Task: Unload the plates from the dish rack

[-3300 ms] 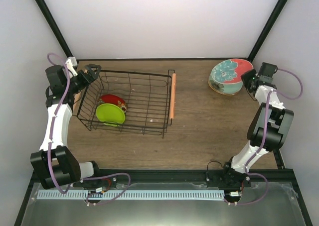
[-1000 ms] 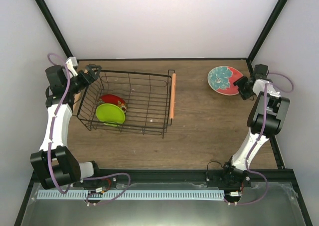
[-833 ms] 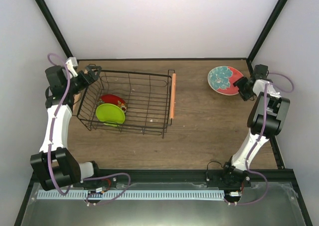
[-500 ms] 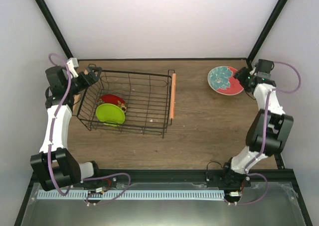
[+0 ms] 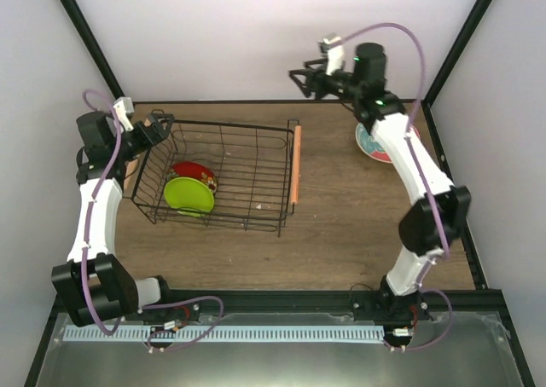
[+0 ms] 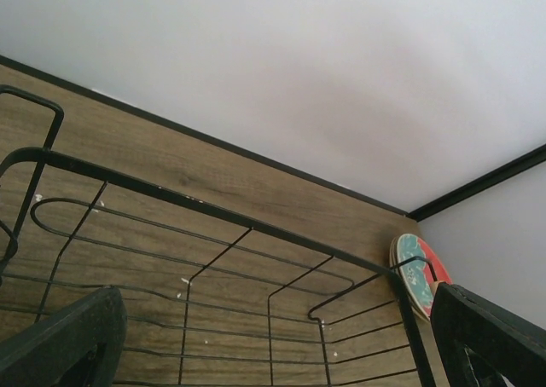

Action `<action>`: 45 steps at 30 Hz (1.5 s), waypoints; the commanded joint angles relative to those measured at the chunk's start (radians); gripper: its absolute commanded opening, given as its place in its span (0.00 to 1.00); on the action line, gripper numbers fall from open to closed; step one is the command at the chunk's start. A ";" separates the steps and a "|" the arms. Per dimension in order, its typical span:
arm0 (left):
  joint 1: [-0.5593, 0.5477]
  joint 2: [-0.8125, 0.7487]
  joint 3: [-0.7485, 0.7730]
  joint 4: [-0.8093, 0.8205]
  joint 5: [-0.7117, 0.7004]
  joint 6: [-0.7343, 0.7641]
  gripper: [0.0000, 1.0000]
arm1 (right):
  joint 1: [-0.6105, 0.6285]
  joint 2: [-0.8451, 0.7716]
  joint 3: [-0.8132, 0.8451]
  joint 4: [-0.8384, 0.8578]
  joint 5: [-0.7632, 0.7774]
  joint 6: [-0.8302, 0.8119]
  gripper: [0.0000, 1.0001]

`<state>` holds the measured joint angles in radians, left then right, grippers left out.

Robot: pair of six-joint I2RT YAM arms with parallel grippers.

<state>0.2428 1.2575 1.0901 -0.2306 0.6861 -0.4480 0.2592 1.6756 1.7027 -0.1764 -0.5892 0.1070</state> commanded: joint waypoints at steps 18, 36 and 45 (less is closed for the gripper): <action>0.002 -0.055 -0.028 -0.012 -0.034 -0.038 1.00 | 0.464 0.567 0.616 -0.324 0.066 -0.275 0.33; 0.016 -0.067 -0.023 -0.057 -0.120 -0.014 1.00 | 0.546 0.666 0.563 -0.363 0.025 -0.293 0.43; 0.019 -0.067 -0.024 -0.062 -0.133 -0.018 1.00 | 0.564 0.675 0.528 -0.373 0.017 -0.317 0.46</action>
<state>0.2565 1.2102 1.0657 -0.2794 0.5739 -0.4709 0.8135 2.3493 2.2219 -0.5385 -0.5594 -0.1852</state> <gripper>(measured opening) 0.998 0.448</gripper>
